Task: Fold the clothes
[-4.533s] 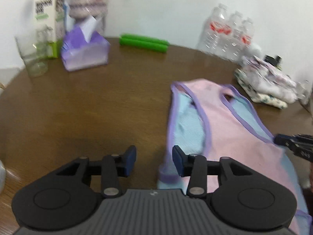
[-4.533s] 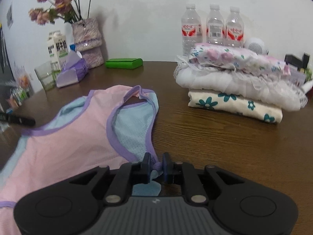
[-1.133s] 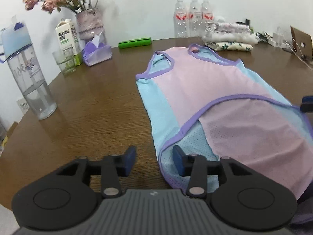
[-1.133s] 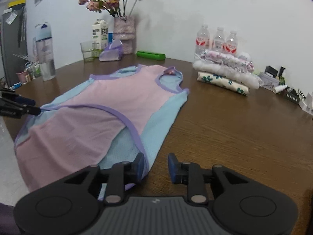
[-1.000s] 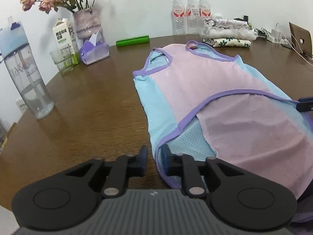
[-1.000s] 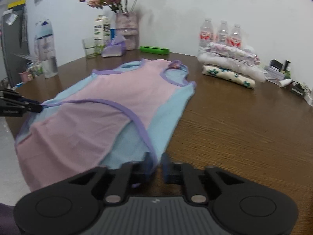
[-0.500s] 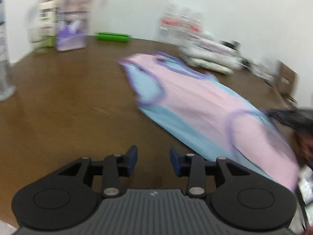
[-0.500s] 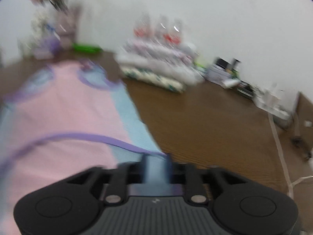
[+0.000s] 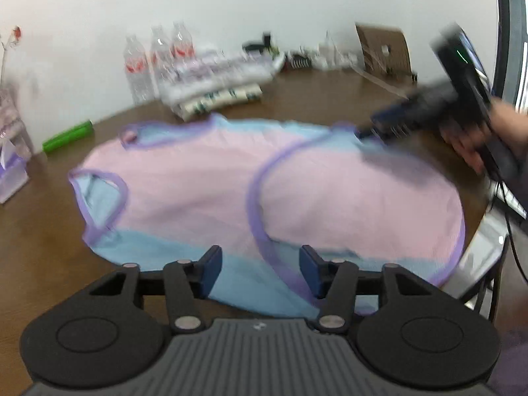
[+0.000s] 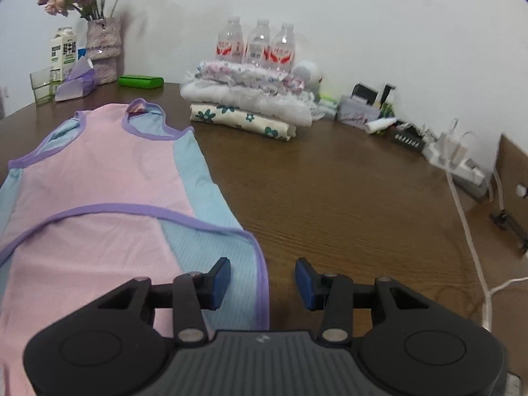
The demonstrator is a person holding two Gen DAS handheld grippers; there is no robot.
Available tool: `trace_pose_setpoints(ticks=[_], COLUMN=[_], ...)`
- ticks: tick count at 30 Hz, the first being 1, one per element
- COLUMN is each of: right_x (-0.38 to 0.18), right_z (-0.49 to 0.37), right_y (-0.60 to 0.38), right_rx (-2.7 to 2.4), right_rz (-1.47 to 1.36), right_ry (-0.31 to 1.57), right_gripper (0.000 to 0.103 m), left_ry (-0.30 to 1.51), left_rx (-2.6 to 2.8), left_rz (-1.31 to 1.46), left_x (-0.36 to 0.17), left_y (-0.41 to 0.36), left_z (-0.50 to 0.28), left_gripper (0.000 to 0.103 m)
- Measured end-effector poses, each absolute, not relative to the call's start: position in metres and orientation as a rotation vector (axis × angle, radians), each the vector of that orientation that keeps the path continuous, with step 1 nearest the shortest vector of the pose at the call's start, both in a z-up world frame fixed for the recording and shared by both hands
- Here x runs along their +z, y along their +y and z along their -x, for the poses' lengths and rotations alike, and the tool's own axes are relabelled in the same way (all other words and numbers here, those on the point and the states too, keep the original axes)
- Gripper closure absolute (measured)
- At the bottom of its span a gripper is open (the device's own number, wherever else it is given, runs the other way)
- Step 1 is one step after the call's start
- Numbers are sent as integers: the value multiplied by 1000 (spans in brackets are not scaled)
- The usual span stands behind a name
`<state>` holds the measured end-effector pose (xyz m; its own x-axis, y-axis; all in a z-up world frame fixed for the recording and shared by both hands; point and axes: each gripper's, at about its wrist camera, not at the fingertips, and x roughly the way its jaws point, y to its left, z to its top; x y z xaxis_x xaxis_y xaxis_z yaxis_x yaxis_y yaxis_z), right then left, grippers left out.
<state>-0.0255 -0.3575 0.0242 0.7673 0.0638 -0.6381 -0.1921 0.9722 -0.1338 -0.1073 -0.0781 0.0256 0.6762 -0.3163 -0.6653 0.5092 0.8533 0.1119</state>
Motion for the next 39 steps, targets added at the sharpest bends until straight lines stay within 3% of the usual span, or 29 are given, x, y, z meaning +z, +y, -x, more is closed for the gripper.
trace_pose_setpoints(ticks=[1, 2, 3, 4, 9, 15, 17, 18, 19, 20, 22, 24, 26, 28, 31, 33, 35, 37, 39], right_x=[21, 19, 19, 19, 21, 26, 32, 37, 42, 44, 39, 30, 20, 19, 22, 27, 41, 58, 70], right_z=[17, 10, 7, 4, 44, 156, 184, 193, 201, 204, 198, 187, 178, 181, 188, 183, 172, 153, 120], right_y=[-358, -359, -361, -361, -339, -288, -278, -275, -273, -271, -265, -260, -260, -268, -277, -280, -287, -293, -288], right_rx=[147, 152, 159, 168, 209, 313, 389, 419, 444, 457, 460, 435, 412, 446, 468, 471, 491, 494, 479], right_rz=[178, 152, 121, 91, 83, 135, 150, 158, 167, 175, 182, 200, 206, 165, 189, 190, 154, 101, 82], right_ry=[690, 693, 694, 707, 744, 768, 767, 748, 720, 677, 642, 643, 643, 651, 691, 727, 711, 657, 606], right_gripper=[67, 73, 93, 102, 102, 101, 94, 79, 65, 61, 67, 75, 85, 101, 101, 96, 87, 69, 70], left_ry=[707, 713, 719, 723, 706, 739, 763, 764, 749, 731, 703, 693, 685, 695, 732, 772, 738, 675, 622], left_rx=[-465, -464, -462, -456, -412, -315, -304, -303, -310, -311, -298, -267, -227, -239, -264, -329, -368, -370, -379], left_rz=[-307, -302, -299, -306, -330, -404, -360, -333, -300, -278, -262, -235, -197, -186, -172, -119, -61, -34, -53], left_x=[22, 21, 21, 21, 18, 19, 24, 27, 30, 32, 26, 18, 11, 11, 15, 21, 42, 65, 84], left_y=[-78, -75, -71, -68, -38, 24, 49, 60, 67, 69, 62, 55, 50, 48, 52, 64, 76, 84, 76], left_z=[107, 109, 111, 113, 121, 133, 140, 144, 150, 154, 155, 153, 153, 163, 171, 170, 154, 133, 94], left_gripper=[78, 81, 85, 89, 89, 89, 88, 87, 79, 69, 65, 75, 92, 99, 99, 95, 79, 69, 69])
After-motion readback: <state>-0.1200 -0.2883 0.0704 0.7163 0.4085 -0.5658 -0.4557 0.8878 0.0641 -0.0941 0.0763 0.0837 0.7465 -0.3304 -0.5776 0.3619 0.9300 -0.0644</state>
